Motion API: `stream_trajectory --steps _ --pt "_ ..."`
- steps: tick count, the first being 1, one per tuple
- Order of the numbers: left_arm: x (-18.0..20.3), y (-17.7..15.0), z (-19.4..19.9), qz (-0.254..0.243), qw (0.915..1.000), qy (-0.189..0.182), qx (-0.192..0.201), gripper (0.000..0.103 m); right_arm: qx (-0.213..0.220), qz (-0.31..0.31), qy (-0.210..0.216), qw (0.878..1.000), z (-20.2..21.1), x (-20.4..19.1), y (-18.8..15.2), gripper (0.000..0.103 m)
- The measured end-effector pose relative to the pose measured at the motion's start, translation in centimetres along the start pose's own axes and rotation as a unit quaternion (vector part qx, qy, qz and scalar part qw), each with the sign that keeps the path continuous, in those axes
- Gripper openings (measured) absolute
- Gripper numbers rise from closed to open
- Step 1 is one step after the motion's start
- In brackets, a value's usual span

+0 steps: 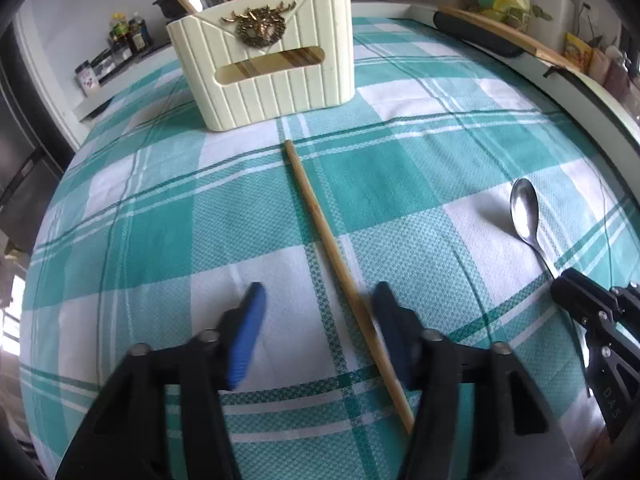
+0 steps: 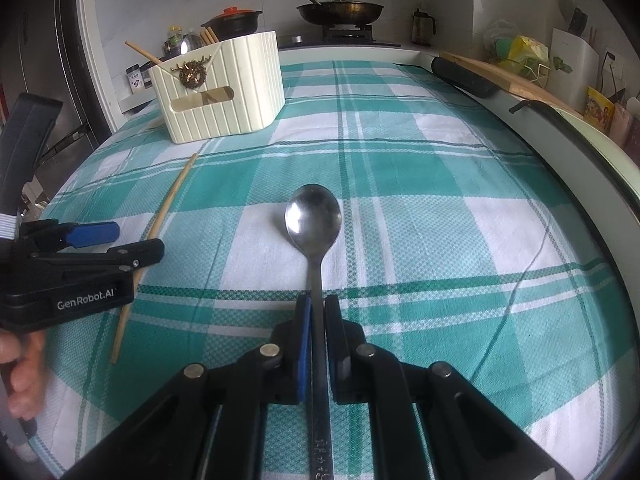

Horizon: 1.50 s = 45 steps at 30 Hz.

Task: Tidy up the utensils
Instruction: 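Close the left tool on the last wooden chopstick while the right tool lifts the spoon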

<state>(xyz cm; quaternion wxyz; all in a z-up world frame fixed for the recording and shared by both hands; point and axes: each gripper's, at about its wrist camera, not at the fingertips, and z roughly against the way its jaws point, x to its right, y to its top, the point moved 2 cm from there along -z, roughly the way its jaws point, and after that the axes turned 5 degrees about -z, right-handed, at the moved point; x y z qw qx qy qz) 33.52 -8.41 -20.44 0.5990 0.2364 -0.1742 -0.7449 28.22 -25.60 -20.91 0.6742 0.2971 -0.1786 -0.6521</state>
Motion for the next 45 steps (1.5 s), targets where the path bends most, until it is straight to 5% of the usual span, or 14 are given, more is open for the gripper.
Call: stream_trajectory --steps 2,12,13,14,15,16,17,18,24,35,40,43,45 --pt "-0.4 -0.4 0.4 0.003 0.9999 0.01 0.005 0.005 0.001 -0.004 0.005 1.0 0.0 0.1 0.0 0.008" --pt "-6.7 -8.2 4.5 0.068 0.9975 0.01 -0.016 0.007 0.0 -0.018 0.023 1.0 0.1 0.6 0.0 0.008" --pt "-7.2 -8.7 5.1 0.072 0.9972 0.008 -0.016 0.009 -0.001 -0.016 0.024 1.0 0.1 0.6 0.0 0.008" --pt "-7.6 -9.0 5.6 0.075 0.9971 0.005 -0.013 0.024 -0.002 -0.014 0.031 0.999 0.1 0.6 0.0 0.013" --pt "-7.9 -9.1 6.1 0.077 0.997 0.002 -0.009 0.053 -0.005 -0.01 0.044 0.999 0.1 0.5 0.0 0.025" --pt "-8.2 -9.1 6.7 0.079 0.9969 0.001 -0.002 0.067 -0.007 -0.004 0.049 0.999 0.2 0.3 0.1 0.034" --pt "-8.5 -9.0 7.3 0.079 0.9968 -0.001 0.009 0.077 -0.006 -0.001 0.045 0.999 0.5 0.2 0.2 0.057" --pt "-8.7 -8.8 7.7 0.076 0.9969 -0.004 0.019 0.077 0.0 -0.001 0.042 0.999 0.9 0.2 0.4 0.068" --pt "-9.7 -6.1 6.4 0.046 0.9985 -0.029 0.004 0.078 0.0 -0.004 0.029 1.0 2.0 1.3 1.9 0.069" --pt "-10.2 -2.9 0.6 0.017 0.9988 -0.024 -0.041 0.078 -0.039 0.035 0.017 0.998 -2.5 -0.9 3.4 0.069" --pt "-9.8 -2.1 -0.7 0.019 0.9983 -0.026 -0.049 0.068 -0.033 0.049 0.015 0.998 -4.2 -1.9 4.6 0.069" --pt "-9.5 -1.5 -0.8 0.027 0.9981 -0.034 -0.045 0.044 -0.028 0.057 -0.001 0.998 -4.6 -2.3 4.8 0.069" --pt "-9.0 -1.2 -0.8 0.026 0.9984 -0.032 -0.039 0.014 -0.022 0.054 -0.023 0.998 -4.6 -2.3 4.7 0.066"
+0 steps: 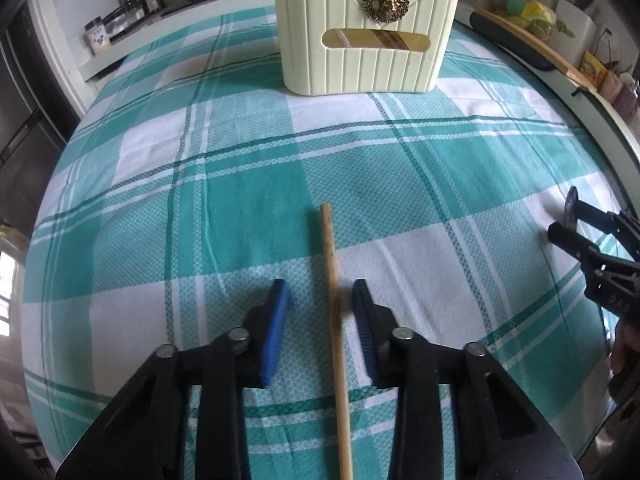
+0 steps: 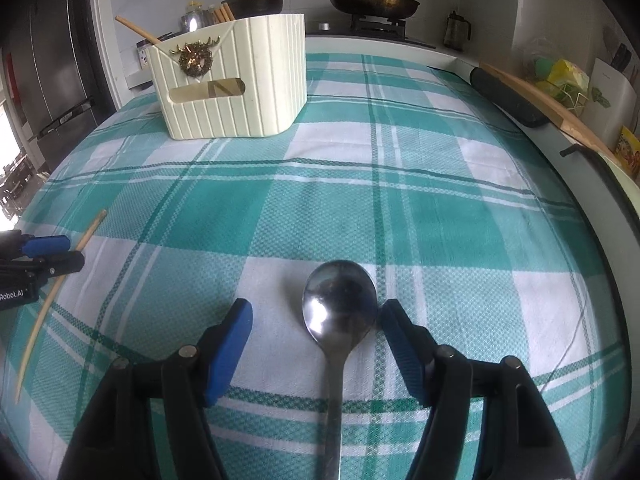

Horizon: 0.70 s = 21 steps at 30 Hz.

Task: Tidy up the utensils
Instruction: 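Close the left tool on the last wooden chopstick while the right tool lifts the spoon, then carry the chopstick in the left tool over the holder while the right tool carries the spoon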

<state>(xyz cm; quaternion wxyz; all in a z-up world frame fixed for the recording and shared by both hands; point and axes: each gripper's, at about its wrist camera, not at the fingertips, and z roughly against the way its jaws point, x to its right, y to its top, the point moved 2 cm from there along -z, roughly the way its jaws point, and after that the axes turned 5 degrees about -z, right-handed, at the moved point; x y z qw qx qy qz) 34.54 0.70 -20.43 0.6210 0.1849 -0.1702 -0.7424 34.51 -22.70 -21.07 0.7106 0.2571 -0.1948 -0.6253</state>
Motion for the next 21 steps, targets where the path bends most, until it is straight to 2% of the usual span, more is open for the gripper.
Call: stream_trajectory --steps 1,3,7,14,21 --pt "0.3 0.1 0.0 -0.001 1.0 0.0 0.003 0.007 0.003 -0.007 -0.007 1.0 0.0 0.1 0.1 0.063" --pt "0.7 0.2 -0.1 -0.001 0.9999 0.009 0.01 0.005 0.011 -0.015 -0.014 1.0 0.2 0.3 0.5 0.036" --pt "0.2 0.2 0.9 0.021 0.9994 -0.001 0.028 0.004 0.031 -0.029 0.022 0.999 1.0 0.7 0.8 0.036" --pt "-1.5 0.1 8.5 0.041 0.9916 -0.001 0.123 0.004 0.113 -0.021 0.087 0.99 8.0 0.6 1.4 0.036" --pt "-2.4 -1.0 14.4 0.058 0.98 -0.008 0.19 0.004 0.179 -0.004 0.108 0.978 14.1 0.2 1.4 0.036"
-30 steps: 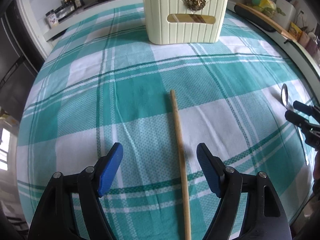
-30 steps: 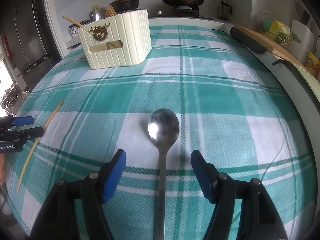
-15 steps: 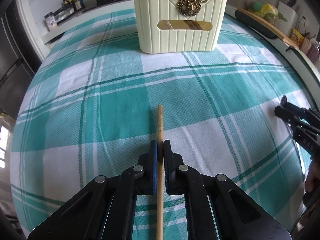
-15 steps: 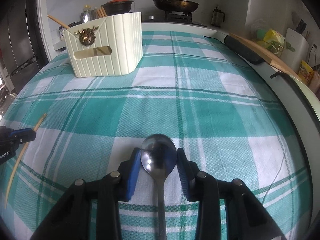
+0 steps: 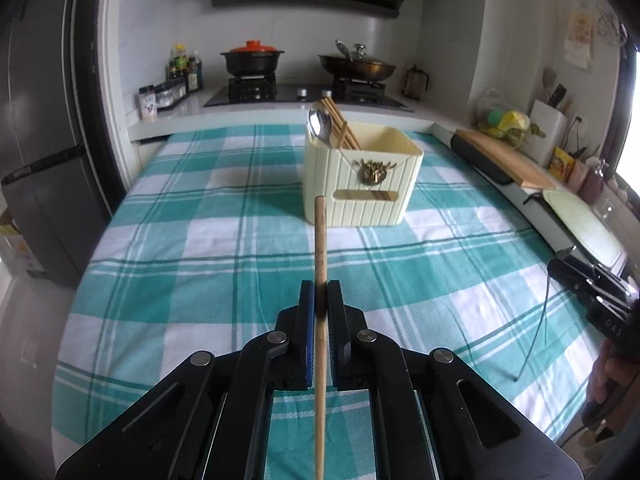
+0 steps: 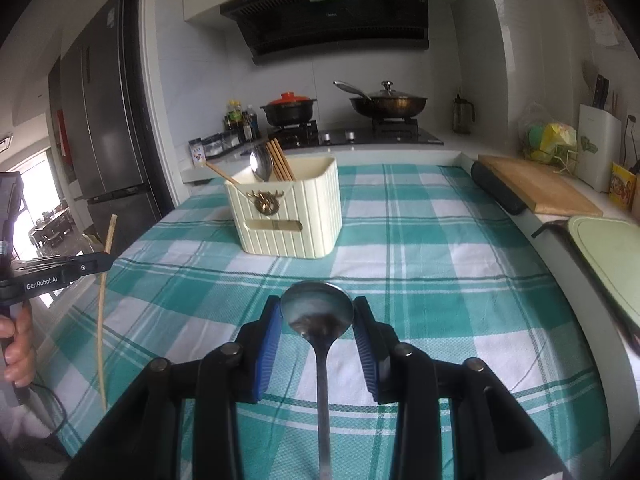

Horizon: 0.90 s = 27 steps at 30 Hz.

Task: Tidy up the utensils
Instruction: 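Carry the chopstick in the left tool over the holder while the right tool carries the spoon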

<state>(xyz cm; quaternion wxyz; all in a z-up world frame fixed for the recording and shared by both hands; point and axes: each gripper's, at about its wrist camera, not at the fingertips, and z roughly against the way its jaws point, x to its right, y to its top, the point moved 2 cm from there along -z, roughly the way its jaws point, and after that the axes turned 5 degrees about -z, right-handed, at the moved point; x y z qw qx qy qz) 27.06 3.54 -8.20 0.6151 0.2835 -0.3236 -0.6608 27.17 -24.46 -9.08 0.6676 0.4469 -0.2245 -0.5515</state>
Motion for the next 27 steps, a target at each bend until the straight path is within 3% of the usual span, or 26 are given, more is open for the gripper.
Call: stream_trajectory --steps 12,27 --pt "-1.5 1.7 2.5 0.039 0.9982 -0.026 0.037 0.004 0.045 0.021 0.006 0.999 2.7 -1.6 2.6 0.036" --pt "-1.8 4.4 4.5 0.045 0.9957 -0.055 0.059 0.004 0.049 0.031 0.018 0.998 3.5 -1.7 4.6 0.036"
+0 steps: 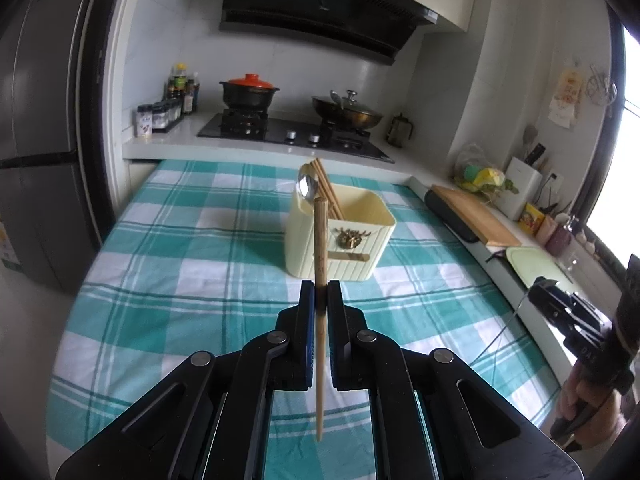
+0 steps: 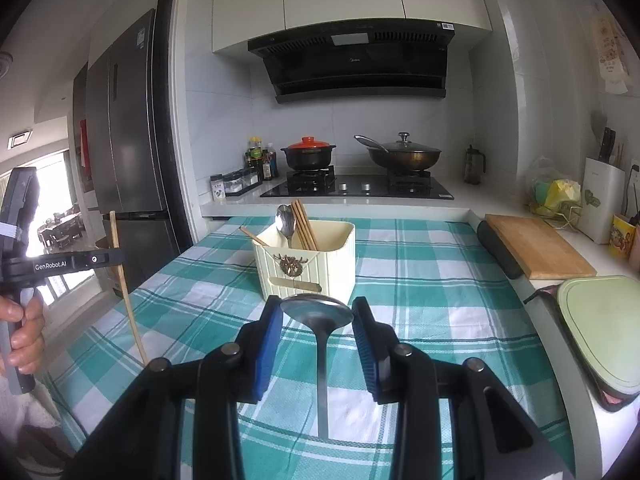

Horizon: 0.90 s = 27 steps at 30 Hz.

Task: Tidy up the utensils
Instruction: 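Carry the chopstick in the left tool over the holder while the right tool carries the spoon, then open both tools above the cream holder to drop the chopstick and spoon in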

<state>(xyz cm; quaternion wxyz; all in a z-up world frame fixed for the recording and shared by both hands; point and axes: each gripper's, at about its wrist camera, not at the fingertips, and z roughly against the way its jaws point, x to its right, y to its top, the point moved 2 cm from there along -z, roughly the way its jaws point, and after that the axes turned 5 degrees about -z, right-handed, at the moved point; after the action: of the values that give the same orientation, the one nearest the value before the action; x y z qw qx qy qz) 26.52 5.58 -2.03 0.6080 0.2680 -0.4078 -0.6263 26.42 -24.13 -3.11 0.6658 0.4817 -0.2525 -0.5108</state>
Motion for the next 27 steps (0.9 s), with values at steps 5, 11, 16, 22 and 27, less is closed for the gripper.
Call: stream_trajectory --steps 5,11,16,22,27 --pt "0.6 3.4 0.5 -0.006 0.9996 -0.019 0.018 0.004 0.002 0.006 0.006 1.0 -0.5 0.2 1.7 0.036" --pt "0.6 9.4 0.8 0.011 0.9974 -0.046 0.053 0.004 0.0 0.01 0.023 1.0 -2.3 0.2 4.6 0.036" --pt "0.4 15.4 0.1 0.003 0.9959 -0.029 0.085 0.004 -0.005 0.014 0.039 0.999 -4.9 0.1 8.4 0.036" --pt "-0.6 21.2 -2.7 0.024 0.9905 0.006 0.135 0.004 0.011 0.008 0.053 0.999 -8.7 -0.1 13.9 0.036" --pt "-1.3 22.9 -8.2 0.058 0.9874 0.018 0.146 0.004 0.032 0.01 0.066 0.997 -13.2 -0.3 17.3 0.036"
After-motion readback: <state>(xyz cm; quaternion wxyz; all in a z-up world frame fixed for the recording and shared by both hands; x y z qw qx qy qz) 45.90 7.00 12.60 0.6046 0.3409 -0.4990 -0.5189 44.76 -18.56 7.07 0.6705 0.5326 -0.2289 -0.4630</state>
